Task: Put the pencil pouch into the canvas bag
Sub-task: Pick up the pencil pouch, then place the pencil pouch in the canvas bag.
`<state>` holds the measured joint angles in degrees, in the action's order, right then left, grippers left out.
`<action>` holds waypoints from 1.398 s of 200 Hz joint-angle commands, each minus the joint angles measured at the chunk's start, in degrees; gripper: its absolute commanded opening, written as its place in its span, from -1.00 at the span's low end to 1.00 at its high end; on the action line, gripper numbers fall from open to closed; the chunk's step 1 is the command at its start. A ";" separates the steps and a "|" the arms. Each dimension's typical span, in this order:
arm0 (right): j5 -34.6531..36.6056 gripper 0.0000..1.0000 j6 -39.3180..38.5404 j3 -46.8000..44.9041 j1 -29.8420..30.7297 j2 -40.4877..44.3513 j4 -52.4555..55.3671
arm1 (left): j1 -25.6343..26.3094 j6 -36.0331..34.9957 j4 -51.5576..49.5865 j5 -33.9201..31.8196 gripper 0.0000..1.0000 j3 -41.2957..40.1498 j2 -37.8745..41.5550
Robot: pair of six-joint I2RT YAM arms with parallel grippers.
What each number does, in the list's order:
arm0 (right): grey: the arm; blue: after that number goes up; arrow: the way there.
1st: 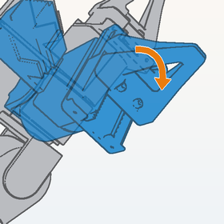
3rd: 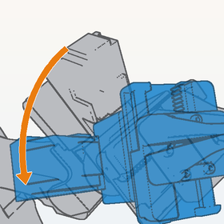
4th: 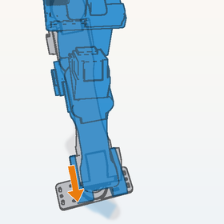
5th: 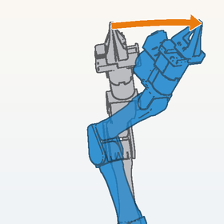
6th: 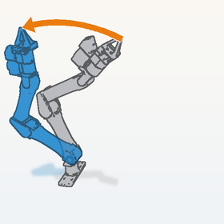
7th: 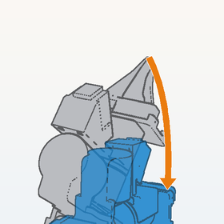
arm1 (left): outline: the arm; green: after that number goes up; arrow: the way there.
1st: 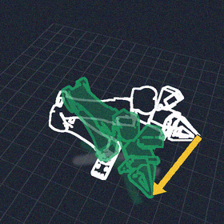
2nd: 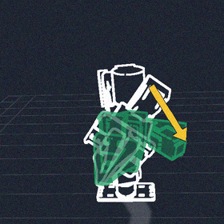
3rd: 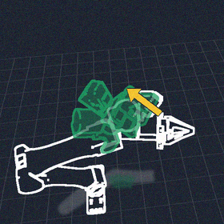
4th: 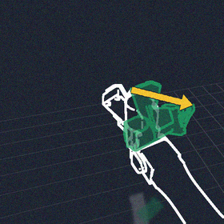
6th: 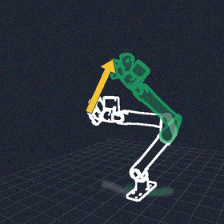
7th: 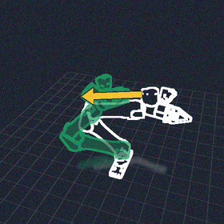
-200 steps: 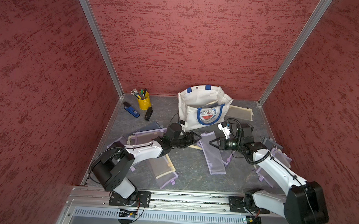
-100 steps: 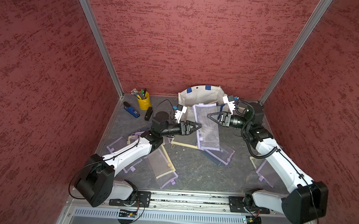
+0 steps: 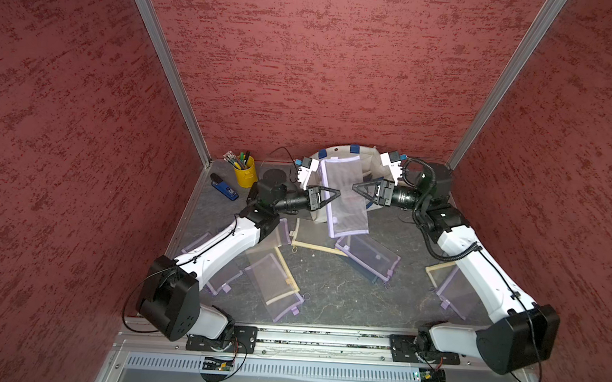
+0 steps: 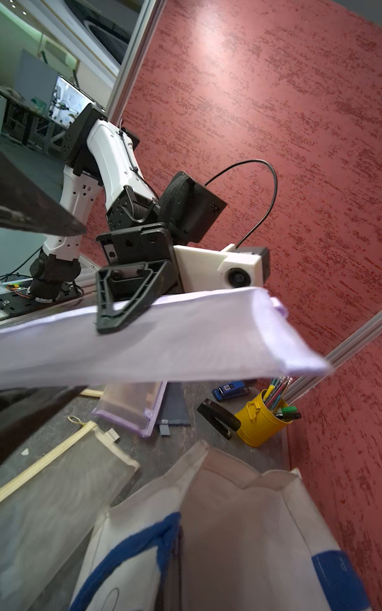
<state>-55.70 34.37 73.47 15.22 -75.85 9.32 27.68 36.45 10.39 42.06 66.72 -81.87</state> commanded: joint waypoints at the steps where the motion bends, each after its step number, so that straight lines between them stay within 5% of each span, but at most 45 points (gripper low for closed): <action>1: 9.24 0.58 -12.31 6.69 -0.51 -0.94 20.80 | -1.89 -19.56 -24.49 -6.86 -1.00 13.62 -1.27; 57: 23.47 0.76 -17.57 9.70 -3.55 -3.74 37.12 | 0.44 -45.29 -46.14 -30.24 -1.00 55.15 -25.61; 105: 28.10 0.80 -19.54 8.21 -3.67 -2.49 41.38 | 2.55 -58.64 -56.62 -39.17 -1.00 90.33 -50.54; 158: 27.53 0.80 -17.07 1.82 -3.71 0.78 39.24 | 3.52 -61.34 -54.13 -39.43 -1.00 79.55 -50.04; 279: 34.96 0.80 -20.14 5.10 -6.33 -4.41 37.89 | 7.21 -60.90 -55.11 -41.52 -0.94 75.40 -53.11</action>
<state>-23.73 15.40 75.59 10.68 -78.72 48.49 34.48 -23.90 -44.01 2.04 142.41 -134.23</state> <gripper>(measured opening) 0.902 0.050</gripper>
